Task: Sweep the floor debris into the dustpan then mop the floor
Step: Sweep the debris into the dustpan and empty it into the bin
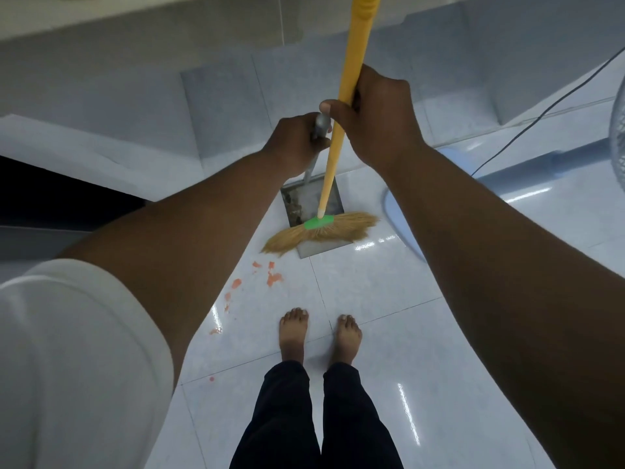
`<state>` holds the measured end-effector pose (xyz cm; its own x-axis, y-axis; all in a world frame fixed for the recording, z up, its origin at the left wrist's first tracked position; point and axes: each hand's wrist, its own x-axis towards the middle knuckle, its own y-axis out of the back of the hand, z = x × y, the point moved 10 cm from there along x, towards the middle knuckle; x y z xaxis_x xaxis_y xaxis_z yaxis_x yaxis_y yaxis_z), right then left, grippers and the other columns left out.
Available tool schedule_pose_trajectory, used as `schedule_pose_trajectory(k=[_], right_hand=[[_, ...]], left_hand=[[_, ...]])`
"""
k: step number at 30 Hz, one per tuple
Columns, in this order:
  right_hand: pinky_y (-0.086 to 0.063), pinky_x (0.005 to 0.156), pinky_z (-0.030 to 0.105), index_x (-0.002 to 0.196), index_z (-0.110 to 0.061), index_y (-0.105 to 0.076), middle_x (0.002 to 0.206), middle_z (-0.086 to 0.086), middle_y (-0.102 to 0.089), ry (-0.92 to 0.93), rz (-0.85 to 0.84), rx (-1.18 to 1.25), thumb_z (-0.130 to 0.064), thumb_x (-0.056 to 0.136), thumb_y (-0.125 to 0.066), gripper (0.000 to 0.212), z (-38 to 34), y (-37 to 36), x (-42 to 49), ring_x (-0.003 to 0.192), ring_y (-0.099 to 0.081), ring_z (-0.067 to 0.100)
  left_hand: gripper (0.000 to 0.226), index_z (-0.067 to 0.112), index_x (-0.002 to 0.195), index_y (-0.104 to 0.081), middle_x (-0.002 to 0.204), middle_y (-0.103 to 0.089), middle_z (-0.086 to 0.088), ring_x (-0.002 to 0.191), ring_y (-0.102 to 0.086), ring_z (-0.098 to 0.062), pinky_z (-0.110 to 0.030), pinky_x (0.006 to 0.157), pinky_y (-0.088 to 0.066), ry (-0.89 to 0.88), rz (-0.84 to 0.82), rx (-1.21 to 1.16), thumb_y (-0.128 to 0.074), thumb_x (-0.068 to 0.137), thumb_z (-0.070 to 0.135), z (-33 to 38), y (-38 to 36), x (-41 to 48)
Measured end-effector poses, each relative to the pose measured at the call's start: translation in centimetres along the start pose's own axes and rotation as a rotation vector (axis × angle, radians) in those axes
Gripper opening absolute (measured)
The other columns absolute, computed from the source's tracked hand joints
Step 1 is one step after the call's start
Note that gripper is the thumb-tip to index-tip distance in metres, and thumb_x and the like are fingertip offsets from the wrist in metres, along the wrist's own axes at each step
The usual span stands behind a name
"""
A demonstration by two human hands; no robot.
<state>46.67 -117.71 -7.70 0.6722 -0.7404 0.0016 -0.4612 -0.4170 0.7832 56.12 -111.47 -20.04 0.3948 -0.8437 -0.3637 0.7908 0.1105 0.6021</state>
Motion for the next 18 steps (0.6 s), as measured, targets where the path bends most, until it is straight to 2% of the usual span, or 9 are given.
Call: schedule_pose_trajectory(k=[4,6,9,10,14,18], right_hand=[[-0.034,0.056,0.010,0.095,-0.013,-0.056,0.079,-0.001,-0.054,0.009,-0.081,-0.057,-0.039,0.090,-0.063,0.027,0.6,-1.7,2.5,0.070,-0.053,0.012],[-0.035,0.060,0.012,0.090,-0.015,-0.053,0.078,-0.002,-0.054,-0.006,-0.114,-0.073,-0.039,0.090,-0.064,0.026,1.0,-2.0,3.5,0.073,-0.053,0.013],[-0.037,0.060,0.008,0.079,-0.021,-0.049,0.076,-0.002,-0.059,-0.023,-0.159,-0.076,-0.040,0.088,-0.065,0.026,1.4,-2.7,4.1,0.073,-0.059,0.014],[-0.040,0.065,0.009,0.082,-0.020,-0.050,0.082,0.001,-0.064,-0.031,-0.172,-0.081,-0.039,0.088,-0.065,0.025,1.7,-3.1,4.1,0.075,-0.062,0.016],[-0.051,0.084,0.031,0.103,-0.009,-0.059,0.099,0.009,-0.068,-0.107,-0.225,-0.131,-0.037,0.092,-0.061,0.031,3.3,-4.6,3.7,0.086,-0.067,0.025],[-0.045,0.079,0.027,0.107,-0.009,-0.059,0.103,0.006,-0.067,-0.158,-0.254,-0.148,-0.039,0.095,-0.055,0.032,4.4,-5.6,3.2,0.086,-0.064,0.021]], left_hand=[[0.022,0.015,0.112,-0.065,0.107,-0.069,-0.006,0.098,-0.063,-0.023,-0.026,0.085,-0.046,-0.046,0.026,0.138,-0.062,0.095,0.029,-0.1,0.7,0.4],[0.019,0.015,0.108,-0.064,0.103,-0.068,-0.005,0.095,-0.062,-0.022,-0.027,0.083,-0.046,-0.066,0.006,0.167,-0.061,0.095,0.029,0.0,0.5,0.4],[0.022,0.013,0.105,-0.063,0.099,-0.067,-0.005,0.089,-0.061,-0.020,-0.030,0.083,-0.049,-0.049,0.007,0.164,-0.063,0.094,0.032,-0.2,0.4,0.6],[0.023,0.013,0.103,-0.063,0.097,-0.066,-0.005,0.087,-0.060,-0.020,-0.031,0.081,-0.049,-0.041,0.005,0.176,-0.064,0.093,0.034,-0.3,0.3,0.7],[0.020,0.020,0.093,-0.060,0.087,-0.059,0.004,0.082,-0.053,-0.015,-0.024,0.072,-0.037,-0.038,0.003,0.208,-0.065,0.090,0.039,-0.5,0.1,0.8],[0.029,0.013,0.102,-0.067,0.090,-0.062,0.002,0.084,-0.054,-0.015,-0.024,0.076,-0.038,-0.042,0.009,0.221,-0.068,0.088,0.038,-0.4,0.1,0.8]])
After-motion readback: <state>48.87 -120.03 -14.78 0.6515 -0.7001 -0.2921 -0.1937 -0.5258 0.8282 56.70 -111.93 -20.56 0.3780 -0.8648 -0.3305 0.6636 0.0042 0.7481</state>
